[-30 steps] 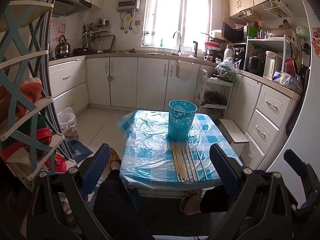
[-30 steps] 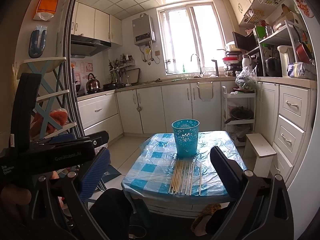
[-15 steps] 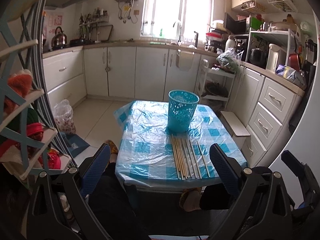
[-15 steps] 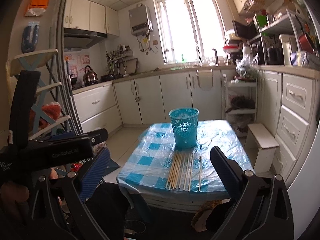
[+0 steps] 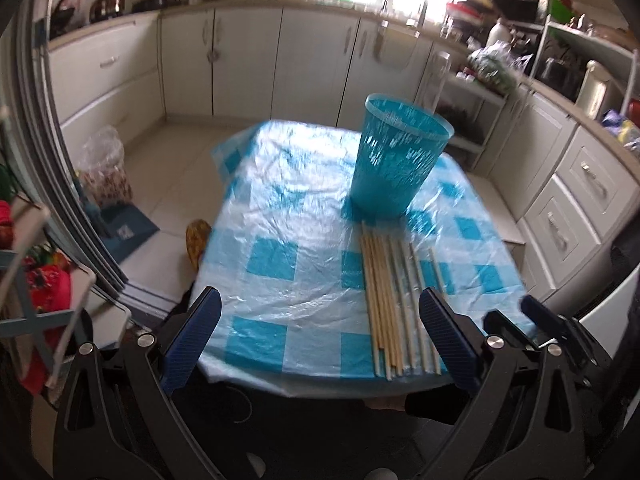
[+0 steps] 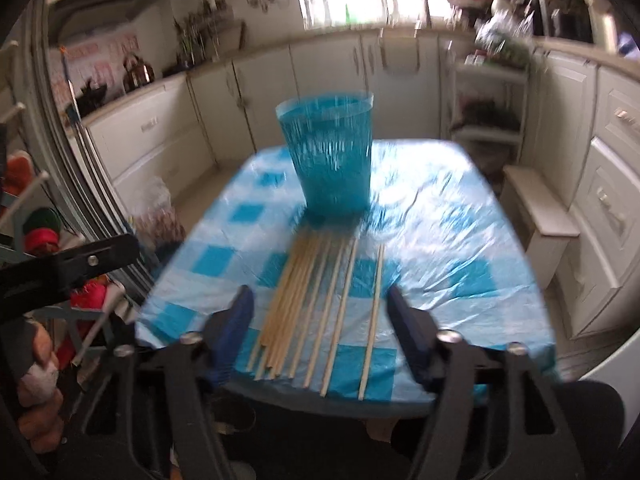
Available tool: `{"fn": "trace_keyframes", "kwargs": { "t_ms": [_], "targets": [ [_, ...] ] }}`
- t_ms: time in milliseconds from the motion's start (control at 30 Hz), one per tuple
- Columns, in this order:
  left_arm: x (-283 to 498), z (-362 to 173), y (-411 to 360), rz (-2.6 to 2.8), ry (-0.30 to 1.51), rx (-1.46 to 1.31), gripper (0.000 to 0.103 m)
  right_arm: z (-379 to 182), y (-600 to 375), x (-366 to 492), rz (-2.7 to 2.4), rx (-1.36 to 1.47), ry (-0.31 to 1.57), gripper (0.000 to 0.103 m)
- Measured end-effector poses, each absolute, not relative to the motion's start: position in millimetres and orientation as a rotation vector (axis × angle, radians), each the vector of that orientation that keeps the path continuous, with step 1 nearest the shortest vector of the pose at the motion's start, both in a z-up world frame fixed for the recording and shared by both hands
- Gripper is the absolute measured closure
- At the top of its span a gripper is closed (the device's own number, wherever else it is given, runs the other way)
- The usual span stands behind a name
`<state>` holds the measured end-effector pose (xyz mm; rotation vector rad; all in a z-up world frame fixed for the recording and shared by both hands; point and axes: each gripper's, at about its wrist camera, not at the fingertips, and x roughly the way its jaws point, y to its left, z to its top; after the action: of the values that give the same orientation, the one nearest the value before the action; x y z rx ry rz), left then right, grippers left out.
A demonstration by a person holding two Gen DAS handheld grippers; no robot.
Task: Organize utensils
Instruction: 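Close the left tool on one chopstick while the right tool grasps another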
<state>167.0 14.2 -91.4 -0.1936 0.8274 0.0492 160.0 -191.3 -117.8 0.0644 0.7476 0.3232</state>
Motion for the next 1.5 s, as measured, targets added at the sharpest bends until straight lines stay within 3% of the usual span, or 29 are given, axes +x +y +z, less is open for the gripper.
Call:
{"fn": "trace_keyframes", "kwargs": {
  "t_ms": [233, 567, 733, 1267, 1467, 1500],
  "targets": [
    [229.4, -144.4, 4.5, 0.057, 0.926, -0.195, 0.008, -170.7, -189.9, 221.6, 0.302, 0.052, 0.903, 0.075],
    [305.6, -185.4, -15.5, 0.061, 0.987, -0.146, 0.01, -192.0, -200.7, 260.6, 0.258, 0.019, 0.966, 0.081],
    [328.9, -202.0, -20.1, 0.078, 1.038, -0.12, 0.026, -195.6, -205.1, 267.6, 0.268, 0.008, 0.962, 0.09],
    [332.8, -209.0, -29.0, 0.086, 1.042, -0.07, 0.027, -196.3, -205.5, 269.8, 0.294, -0.001, 0.951, 0.091],
    [335.4, -209.5, -29.6, 0.074, 1.046, -0.044, 0.036, -196.1, -202.2, 274.5, 0.302, -0.019, 0.96, 0.091],
    [336.4, -209.7, -31.9, 0.081, 1.048, -0.021, 0.041, -195.8, -200.0, 277.4, 0.305, -0.029, 0.963, 0.091]
  ]
}}
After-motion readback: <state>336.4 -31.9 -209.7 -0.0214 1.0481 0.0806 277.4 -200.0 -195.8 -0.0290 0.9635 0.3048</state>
